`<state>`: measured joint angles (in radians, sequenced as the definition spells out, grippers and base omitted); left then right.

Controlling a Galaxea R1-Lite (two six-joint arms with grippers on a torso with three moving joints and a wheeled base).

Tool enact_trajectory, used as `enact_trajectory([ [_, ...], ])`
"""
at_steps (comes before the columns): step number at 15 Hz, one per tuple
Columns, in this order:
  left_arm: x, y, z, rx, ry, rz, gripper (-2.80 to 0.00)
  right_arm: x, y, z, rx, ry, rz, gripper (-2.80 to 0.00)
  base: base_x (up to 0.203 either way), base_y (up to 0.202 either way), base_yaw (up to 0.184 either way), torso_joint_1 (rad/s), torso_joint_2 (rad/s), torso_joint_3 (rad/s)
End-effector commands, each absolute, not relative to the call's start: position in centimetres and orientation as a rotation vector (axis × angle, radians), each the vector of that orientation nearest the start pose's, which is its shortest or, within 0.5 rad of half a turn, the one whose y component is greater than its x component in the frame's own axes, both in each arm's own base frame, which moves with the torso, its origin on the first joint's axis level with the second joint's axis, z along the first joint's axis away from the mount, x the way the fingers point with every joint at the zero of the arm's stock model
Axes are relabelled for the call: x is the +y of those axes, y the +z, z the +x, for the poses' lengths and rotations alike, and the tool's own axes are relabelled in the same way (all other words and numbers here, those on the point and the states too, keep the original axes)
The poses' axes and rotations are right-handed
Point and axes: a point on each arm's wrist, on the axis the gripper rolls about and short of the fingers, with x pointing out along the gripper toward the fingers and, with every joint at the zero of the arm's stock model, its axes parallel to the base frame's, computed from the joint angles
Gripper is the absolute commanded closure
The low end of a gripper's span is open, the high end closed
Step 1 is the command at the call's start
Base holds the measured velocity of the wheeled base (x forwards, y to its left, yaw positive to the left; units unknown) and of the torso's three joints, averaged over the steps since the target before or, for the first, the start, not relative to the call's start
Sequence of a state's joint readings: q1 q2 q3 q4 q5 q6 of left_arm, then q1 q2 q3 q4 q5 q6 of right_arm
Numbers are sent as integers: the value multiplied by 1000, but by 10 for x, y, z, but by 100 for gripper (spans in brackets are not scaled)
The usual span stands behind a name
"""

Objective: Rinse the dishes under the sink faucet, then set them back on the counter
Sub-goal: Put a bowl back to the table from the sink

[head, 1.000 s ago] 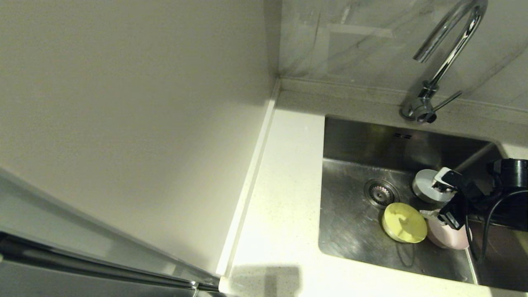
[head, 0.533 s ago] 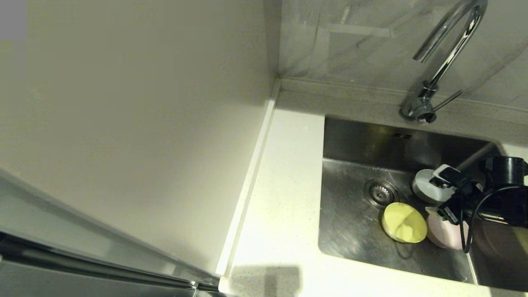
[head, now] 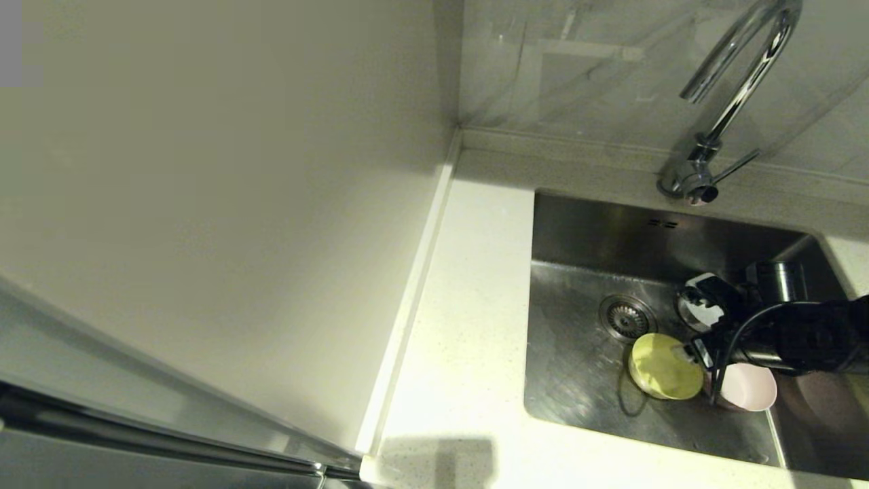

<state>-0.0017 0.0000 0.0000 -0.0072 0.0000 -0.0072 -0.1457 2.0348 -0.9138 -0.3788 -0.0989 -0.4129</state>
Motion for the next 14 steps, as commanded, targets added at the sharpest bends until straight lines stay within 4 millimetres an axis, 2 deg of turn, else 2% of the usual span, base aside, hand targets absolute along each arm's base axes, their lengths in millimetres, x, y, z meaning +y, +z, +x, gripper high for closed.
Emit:
enact_trajectory([
  [1, 0, 75, -23, -5, -2, -8, 0, -47, 79, 367, 737, -92, -326, -280, 0, 0, 0, 0, 0, 0],
  [4, 0, 75, -23, -5, -2, -8, 0, -47, 92, 385, 680, -128, -243, -280, 0, 0, 0, 0, 0, 0],
  [9, 0, 75, -23, -5, -2, -8, 0, -52, 89, 414, 636, -198, -205, -280, 0, 0, 0, 0, 0, 0],
  [14, 0, 75, -23, -5, -2, -8, 0, -68, 75, 424, 686, -263, -205, -280, 0, 0, 0, 0, 0, 0],
])
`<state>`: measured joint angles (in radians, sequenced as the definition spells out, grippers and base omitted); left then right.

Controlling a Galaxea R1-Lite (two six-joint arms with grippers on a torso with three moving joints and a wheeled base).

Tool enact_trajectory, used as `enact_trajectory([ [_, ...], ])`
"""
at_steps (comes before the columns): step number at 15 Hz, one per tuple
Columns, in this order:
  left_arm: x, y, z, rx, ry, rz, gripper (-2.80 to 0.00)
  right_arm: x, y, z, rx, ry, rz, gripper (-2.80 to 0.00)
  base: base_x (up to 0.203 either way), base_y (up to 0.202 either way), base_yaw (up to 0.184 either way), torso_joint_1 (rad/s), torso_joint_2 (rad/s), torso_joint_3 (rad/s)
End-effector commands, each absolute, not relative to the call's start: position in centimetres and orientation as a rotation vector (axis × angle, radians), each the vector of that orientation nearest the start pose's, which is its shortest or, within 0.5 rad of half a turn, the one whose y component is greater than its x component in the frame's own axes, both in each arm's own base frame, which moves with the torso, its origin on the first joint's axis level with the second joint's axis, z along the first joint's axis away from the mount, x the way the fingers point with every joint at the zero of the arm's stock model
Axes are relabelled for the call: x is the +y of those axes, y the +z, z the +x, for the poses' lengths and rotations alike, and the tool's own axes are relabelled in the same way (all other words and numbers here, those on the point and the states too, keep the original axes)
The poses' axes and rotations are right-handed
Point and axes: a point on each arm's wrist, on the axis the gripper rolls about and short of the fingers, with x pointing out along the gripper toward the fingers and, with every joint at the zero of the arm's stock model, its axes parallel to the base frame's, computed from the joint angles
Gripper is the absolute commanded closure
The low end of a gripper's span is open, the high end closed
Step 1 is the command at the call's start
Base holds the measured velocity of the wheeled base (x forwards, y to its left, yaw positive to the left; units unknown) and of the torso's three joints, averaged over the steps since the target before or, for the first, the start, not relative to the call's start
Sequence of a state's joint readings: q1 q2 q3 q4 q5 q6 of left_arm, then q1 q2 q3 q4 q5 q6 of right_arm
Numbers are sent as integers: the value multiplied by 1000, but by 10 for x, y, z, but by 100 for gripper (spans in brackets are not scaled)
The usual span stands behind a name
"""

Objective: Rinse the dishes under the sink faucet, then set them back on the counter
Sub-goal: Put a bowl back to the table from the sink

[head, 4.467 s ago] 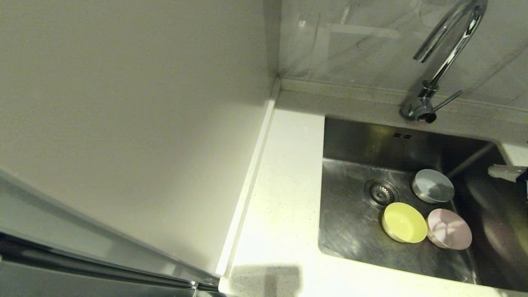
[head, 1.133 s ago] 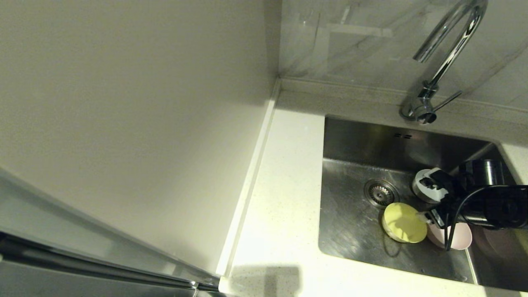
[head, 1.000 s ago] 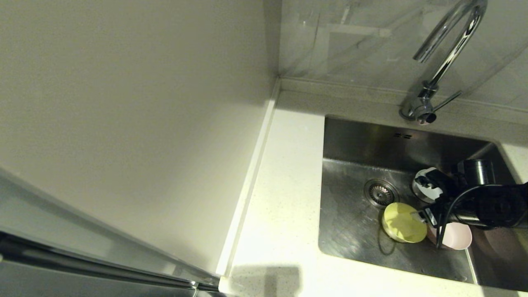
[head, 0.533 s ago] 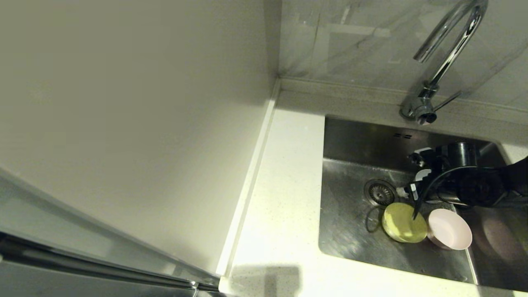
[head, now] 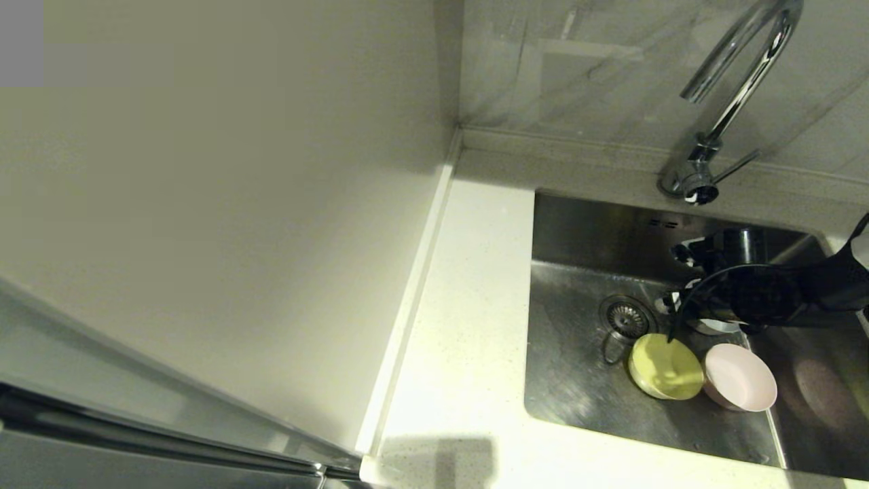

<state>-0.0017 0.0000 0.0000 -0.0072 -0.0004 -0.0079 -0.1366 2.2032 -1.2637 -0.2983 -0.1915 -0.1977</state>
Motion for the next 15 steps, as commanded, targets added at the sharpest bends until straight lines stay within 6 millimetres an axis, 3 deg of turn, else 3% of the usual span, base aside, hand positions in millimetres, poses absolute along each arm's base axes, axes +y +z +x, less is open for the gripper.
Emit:
enact_trajectory([
  [1, 0, 75, -23, -5, -2, -8, 0, -72, 73, 427, 685, -272, -202, -280, 0, 0, 0, 0, 0, 0],
  [15, 0, 75, -23, -5, -2, -8, 0, -98, 45, 468, 692, -312, -181, -280, 0, 0, 0, 0, 0, 0],
])
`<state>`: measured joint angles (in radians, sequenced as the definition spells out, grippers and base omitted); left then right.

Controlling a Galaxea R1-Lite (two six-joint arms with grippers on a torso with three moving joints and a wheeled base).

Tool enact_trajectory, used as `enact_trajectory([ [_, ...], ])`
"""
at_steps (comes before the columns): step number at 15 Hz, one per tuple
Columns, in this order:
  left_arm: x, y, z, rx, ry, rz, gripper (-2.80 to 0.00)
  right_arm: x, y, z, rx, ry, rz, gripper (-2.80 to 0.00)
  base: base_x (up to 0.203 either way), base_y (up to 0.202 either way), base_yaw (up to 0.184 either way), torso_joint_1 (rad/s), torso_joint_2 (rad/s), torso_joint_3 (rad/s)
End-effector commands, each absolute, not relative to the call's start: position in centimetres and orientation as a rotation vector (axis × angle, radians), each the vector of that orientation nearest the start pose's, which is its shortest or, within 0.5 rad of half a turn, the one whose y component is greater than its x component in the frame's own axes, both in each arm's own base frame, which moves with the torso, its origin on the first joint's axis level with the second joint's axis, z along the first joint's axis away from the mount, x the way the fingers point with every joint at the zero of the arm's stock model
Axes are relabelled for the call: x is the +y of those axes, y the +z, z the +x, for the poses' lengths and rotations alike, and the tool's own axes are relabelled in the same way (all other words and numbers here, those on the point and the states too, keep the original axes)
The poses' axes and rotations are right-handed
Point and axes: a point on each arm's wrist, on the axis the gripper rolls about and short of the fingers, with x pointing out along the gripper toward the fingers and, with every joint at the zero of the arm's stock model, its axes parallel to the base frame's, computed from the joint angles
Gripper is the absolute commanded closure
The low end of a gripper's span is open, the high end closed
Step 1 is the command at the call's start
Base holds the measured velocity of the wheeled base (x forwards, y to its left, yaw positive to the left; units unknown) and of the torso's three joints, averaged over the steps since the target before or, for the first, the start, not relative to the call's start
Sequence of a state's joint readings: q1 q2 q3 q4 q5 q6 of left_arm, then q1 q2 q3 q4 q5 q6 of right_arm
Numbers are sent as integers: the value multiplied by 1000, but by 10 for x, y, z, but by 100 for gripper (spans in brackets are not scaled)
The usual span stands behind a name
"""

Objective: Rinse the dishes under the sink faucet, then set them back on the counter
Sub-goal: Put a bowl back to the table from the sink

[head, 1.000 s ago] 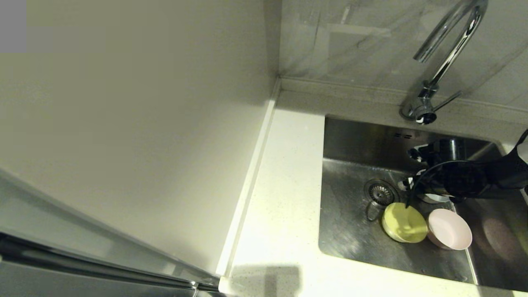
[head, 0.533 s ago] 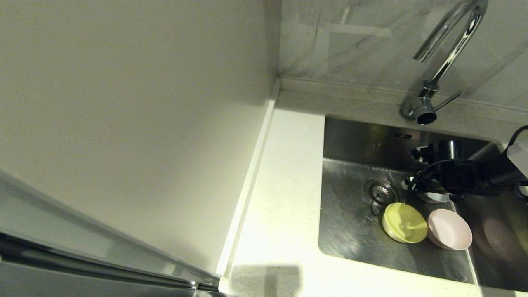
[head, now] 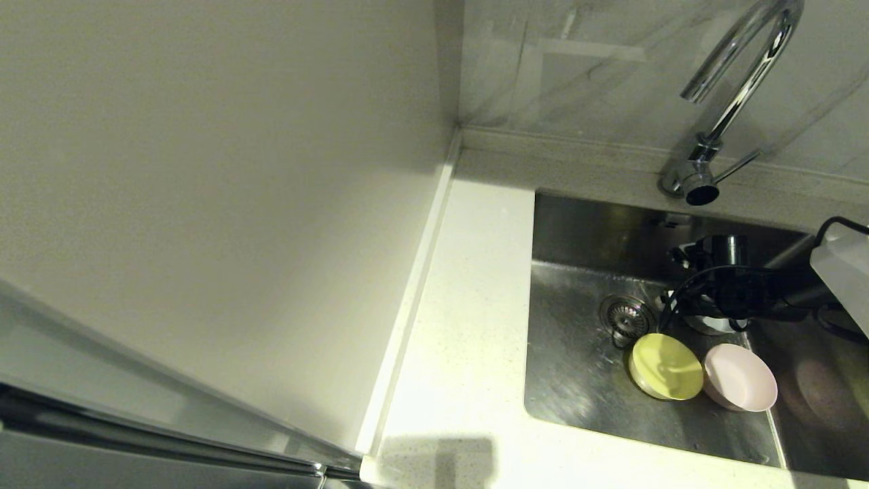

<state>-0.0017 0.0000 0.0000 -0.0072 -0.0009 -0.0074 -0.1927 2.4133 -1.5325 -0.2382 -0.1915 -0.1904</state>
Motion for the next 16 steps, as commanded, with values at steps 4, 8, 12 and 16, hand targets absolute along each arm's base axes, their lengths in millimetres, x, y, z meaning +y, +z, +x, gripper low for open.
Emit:
enact_trajectory([
  [4, 0, 75, -23, -5, -2, -8, 0, -103, 45, 468, 735, -305, -199, 0, 0, 0, 0, 0, 0, 0],
  [8, 0, 75, -23, -5, -2, -8, 0, -106, 46, 468, 734, -310, -198, 0, 0, 0, 0, 0, 0, 0],
  [12, 0, 75, -23, -5, -2, -8, 0, -105, 48, 467, 735, -310, -198, 0, 0, 0, 0, 0, 0, 0],
  [16, 0, 75, -23, -5, -2, -8, 0, -108, 63, 459, 729, -263, -170, 0, 0, 0, 0, 0, 0, 0],
])
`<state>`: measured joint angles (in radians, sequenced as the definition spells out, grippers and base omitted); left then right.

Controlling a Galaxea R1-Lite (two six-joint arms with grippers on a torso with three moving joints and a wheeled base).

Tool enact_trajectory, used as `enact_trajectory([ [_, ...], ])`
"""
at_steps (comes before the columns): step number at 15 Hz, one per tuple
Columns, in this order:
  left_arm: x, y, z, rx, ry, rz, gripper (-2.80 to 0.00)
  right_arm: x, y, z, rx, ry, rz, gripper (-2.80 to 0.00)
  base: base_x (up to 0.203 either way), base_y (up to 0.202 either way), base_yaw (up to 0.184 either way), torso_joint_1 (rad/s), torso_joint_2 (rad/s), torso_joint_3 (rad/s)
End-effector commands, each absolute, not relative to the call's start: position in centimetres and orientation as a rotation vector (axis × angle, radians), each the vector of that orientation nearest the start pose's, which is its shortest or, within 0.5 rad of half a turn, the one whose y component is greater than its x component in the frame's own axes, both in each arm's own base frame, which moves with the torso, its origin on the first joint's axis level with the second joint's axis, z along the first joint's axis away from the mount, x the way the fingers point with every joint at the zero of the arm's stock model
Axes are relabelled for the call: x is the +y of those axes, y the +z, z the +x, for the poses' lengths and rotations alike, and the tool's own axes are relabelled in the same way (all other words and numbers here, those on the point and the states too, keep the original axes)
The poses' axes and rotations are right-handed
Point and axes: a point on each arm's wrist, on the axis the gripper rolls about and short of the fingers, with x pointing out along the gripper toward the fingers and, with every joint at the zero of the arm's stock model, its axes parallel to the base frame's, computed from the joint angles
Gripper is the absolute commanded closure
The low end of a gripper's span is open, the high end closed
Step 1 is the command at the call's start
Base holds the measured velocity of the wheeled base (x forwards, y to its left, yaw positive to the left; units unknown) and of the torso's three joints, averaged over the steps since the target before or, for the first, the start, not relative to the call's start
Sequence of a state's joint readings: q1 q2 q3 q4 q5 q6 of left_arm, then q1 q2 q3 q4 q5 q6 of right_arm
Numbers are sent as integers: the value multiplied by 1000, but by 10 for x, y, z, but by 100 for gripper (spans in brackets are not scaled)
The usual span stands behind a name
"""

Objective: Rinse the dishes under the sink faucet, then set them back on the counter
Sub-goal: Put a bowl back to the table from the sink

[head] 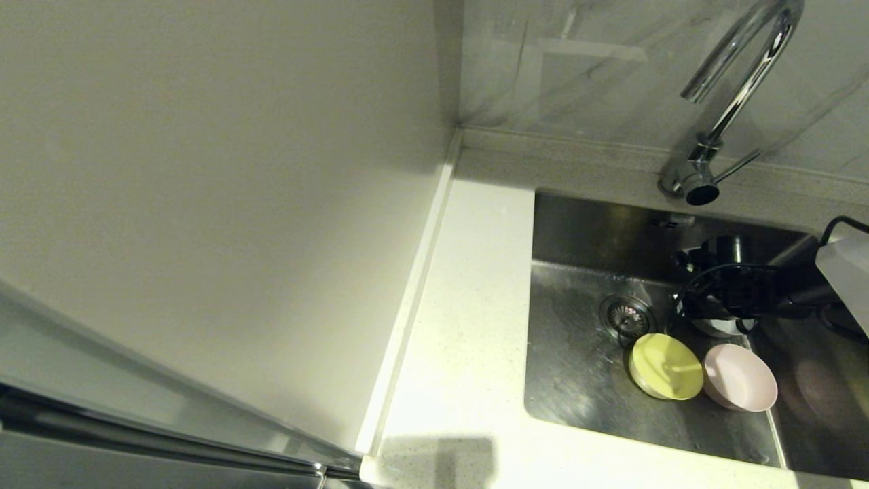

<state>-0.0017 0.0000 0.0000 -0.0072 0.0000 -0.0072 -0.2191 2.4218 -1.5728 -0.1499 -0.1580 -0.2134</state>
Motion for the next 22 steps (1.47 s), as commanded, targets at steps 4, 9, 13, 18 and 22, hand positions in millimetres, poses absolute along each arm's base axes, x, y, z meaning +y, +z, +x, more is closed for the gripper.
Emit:
enact_trajectory([
  [4, 0, 75, -23, -5, -2, -8, 0, -106, 113, 420, 781, -168, -61, 0, 0, 0, 0, 0, 0, 0],
  [9, 0, 75, -23, -5, -2, -8, 0, -102, 166, 353, 770, 19, 88, 0, 0, 0, 0, 0, 0, 0],
  [13, 0, 75, -23, -5, -2, -8, 0, -85, 186, 303, 748, 162, 163, 0, 0, 0, 0, 0, 0, 0],
  [18, 0, 75, -23, -5, -2, -8, 0, -44, 245, 272, 961, 303, 617, 0, 0, 0, 0, 0, 0, 0],
  [22, 0, 75, -23, -5, -2, -8, 0, -11, 315, 251, 1159, 486, 1164, 0, 0, 0, 0, 0, 0, 0],
])
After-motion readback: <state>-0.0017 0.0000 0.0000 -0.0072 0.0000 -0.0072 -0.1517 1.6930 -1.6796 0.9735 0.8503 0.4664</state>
